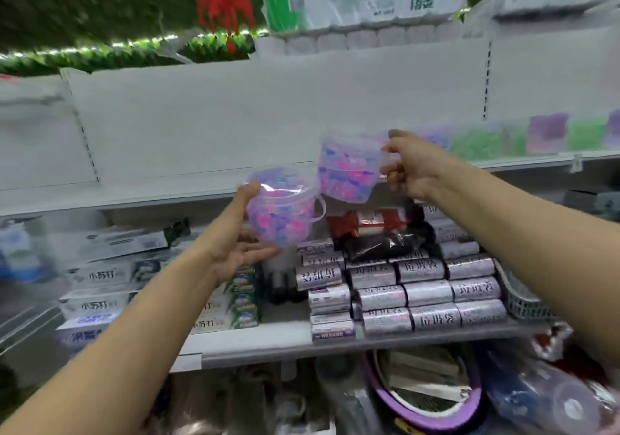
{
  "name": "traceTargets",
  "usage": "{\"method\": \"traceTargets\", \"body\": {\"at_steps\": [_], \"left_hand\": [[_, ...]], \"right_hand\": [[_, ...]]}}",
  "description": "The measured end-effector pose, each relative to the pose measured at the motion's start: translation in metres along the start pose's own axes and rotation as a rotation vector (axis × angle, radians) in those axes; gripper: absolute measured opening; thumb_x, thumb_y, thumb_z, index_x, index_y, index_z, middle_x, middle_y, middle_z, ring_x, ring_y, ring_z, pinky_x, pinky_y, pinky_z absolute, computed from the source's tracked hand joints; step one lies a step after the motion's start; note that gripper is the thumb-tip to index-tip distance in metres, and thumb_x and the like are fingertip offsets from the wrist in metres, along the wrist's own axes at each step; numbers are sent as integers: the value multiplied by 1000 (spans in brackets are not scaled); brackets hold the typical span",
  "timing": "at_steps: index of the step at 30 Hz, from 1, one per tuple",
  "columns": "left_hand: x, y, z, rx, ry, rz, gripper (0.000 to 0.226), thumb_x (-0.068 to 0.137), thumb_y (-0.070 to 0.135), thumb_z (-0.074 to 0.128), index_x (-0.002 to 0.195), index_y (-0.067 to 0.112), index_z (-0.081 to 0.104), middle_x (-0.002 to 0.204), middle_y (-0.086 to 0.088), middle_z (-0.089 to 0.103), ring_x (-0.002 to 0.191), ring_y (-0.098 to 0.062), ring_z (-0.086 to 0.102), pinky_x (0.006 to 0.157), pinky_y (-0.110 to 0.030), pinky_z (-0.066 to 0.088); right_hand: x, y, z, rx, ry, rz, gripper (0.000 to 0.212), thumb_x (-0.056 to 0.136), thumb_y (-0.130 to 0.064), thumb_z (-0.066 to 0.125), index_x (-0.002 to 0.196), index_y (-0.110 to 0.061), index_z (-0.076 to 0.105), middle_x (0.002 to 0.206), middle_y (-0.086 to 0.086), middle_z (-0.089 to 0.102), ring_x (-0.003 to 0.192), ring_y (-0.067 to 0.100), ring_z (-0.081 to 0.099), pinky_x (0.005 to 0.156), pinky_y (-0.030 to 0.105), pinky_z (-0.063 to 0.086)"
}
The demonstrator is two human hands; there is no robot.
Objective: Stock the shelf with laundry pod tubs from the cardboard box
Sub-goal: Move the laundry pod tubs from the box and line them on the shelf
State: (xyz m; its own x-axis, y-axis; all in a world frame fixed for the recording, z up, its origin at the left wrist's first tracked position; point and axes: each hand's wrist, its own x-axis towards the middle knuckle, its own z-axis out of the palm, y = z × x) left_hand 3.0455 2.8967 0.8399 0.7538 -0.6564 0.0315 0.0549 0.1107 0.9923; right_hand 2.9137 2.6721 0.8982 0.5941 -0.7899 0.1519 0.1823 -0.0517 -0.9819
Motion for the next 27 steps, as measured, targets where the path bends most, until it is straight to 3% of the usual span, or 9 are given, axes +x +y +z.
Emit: {"method": "traceTargets", "body": {"at_steps": [3,6,9,11,13,16,19,21,27], "left_hand": [[14,10,-7,1,36,7,75,78,61,63,133,12,48,111,-25,60,94,-36,68,68,-37,61],[29,20,-9,2,57,33,77,78,61,63,135,12,48,111,-24,59,93,-35,68,72,-38,60],[44,29,-6,-17,86,64,72,80,59,61,133,12,47,109,-21,59,91,-32,68,77,-41,59],[54,32,-6,-33,98,75,70,81,58,61,132,13,47,109,-21,59,91,-31,68,78,-41,59],[63,34,-8,-43,107,75,70,80,58,62,132,13,46,110,-22,59,92,-32,68,80,-42,59],[77,37,-13,-55,119,60,72,78,59,64,130,12,47,111,-24,59,93,-32,68,84,-43,57],[96,46,-19,-57,125,66,68,78,59,65,126,12,49,110,-24,58,94,-32,68,84,-44,57],[112,56,-22,-63,136,86,66,78,59,64,123,12,50,110,-22,57,94,-32,67,84,-45,57],[162,76,-39,-59,81,72,68,76,61,65,124,14,51,110,-20,55,98,-33,65,83,-45,57]], "right_hand": [[21,-8,31,54,70,-47,41,94,-12,37,125,-36,49,66,10,51,43,11,32,38,11,30],[43,-13,56,63,121,-37,29,97,-15,38,119,-19,57,65,11,51,44,13,34,38,12,29],[62,-16,68,27,11,-13,26,98,-9,35,118,-10,51,68,16,53,52,21,47,42,21,38],[71,-19,64,-95,-137,11,31,98,-7,36,126,-7,48,93,22,62,76,28,62,63,29,52],[83,-21,54,-260,-222,-67,41,95,0,36,134,-9,46,104,23,65,75,25,63,69,29,56],[99,-20,34,-678,-61,-478,43,88,1,45,126,-16,59,91,10,62,61,14,57,61,21,49],[114,-16,28,-1081,-117,-788,33,89,-14,58,119,-23,65,109,-1,61,99,14,58,90,22,40],[125,-17,34,-1153,-210,-803,31,87,-20,63,118,-25,67,123,-4,64,116,13,55,99,26,39],[169,-19,74,-1345,-156,-732,34,88,-22,60,121,-29,64,127,-1,61,116,20,56,94,31,45]]}}
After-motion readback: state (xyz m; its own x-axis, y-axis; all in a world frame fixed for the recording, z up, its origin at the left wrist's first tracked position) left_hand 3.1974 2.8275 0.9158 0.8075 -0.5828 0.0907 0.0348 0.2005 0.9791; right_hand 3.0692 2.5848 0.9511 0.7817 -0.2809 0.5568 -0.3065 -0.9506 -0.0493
